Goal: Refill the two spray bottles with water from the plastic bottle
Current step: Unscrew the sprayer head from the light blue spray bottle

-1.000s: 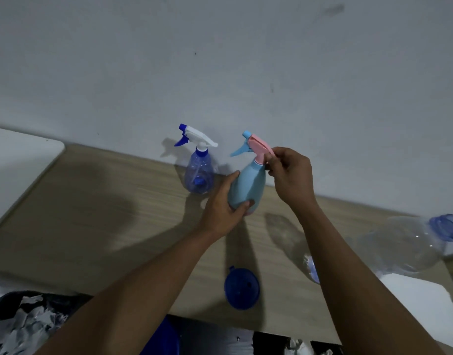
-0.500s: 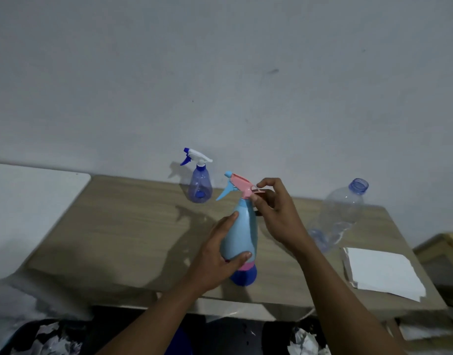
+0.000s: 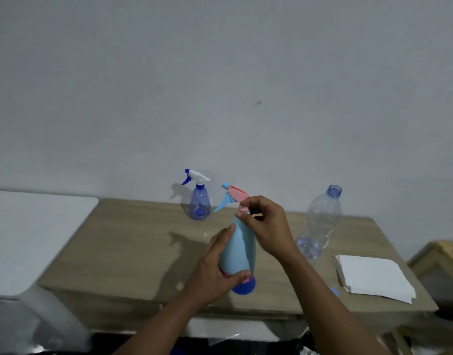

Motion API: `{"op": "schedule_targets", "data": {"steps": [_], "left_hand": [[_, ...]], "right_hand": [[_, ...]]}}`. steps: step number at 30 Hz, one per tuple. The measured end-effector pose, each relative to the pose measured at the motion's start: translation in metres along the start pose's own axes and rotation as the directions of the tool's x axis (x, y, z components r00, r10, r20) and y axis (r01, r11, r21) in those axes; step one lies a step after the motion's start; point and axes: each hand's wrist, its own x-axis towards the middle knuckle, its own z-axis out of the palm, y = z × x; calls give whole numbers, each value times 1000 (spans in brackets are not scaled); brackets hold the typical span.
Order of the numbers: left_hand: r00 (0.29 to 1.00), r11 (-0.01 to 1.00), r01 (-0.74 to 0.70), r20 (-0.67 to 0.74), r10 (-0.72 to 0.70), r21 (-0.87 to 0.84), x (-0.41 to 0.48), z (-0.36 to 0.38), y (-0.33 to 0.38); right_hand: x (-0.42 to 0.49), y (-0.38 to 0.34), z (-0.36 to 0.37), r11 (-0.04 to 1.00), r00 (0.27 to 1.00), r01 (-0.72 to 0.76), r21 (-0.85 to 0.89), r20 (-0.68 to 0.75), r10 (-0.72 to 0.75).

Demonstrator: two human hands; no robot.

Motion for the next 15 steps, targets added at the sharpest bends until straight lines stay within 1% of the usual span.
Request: {"op": "schedule_targets", "data": {"steps": [4,15], "left_hand": [[999,999,-40,1,40,32,-1,1,7],[996,996,-88,-12,88,10,-6,1,6]], "right_hand": [[-4,-2,0,1000,1000,-1,10,-31,1],[-9,0,-7,998,1000,-4,66,-9,5]]}}
